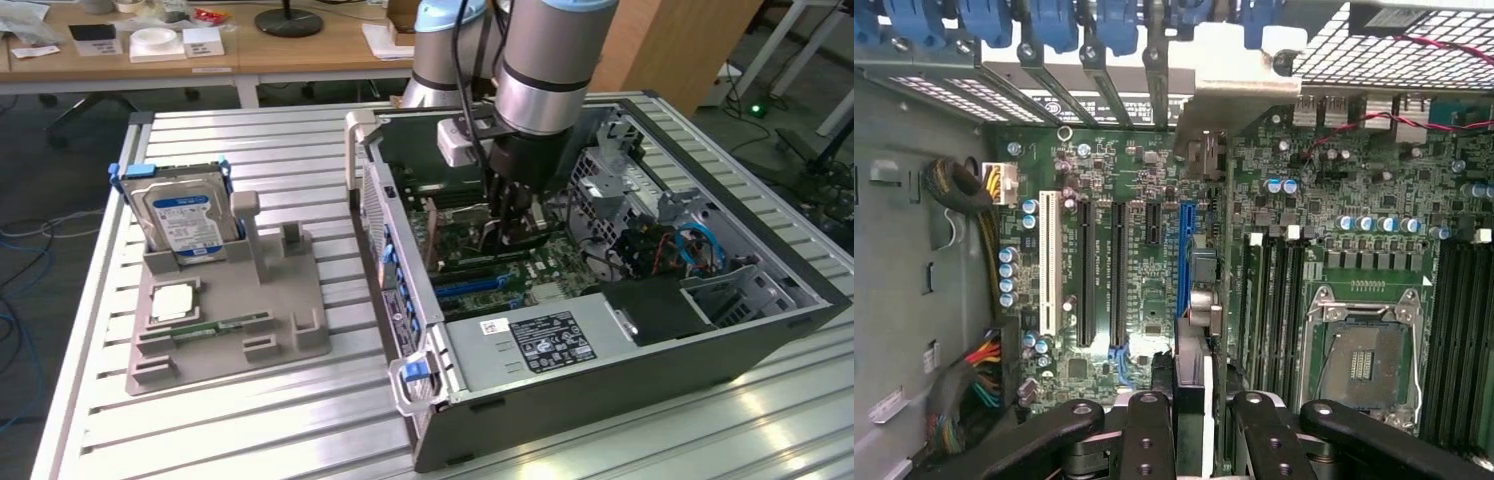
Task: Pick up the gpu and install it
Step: 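Insert the gpu into the slot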
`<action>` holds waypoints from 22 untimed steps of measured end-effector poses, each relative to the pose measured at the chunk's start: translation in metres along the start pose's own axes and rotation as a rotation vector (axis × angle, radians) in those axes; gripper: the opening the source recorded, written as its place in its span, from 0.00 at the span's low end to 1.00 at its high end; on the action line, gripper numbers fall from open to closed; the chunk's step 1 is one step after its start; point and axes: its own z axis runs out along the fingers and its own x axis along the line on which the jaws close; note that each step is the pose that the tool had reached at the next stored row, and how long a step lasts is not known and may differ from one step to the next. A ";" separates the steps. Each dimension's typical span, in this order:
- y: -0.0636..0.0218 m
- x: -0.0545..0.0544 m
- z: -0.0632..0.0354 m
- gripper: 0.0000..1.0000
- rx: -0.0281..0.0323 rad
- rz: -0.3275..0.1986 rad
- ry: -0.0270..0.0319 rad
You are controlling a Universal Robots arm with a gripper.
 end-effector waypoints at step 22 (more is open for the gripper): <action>0.0029 0.003 0.0116 0.27 0.0090 0.000 0.0001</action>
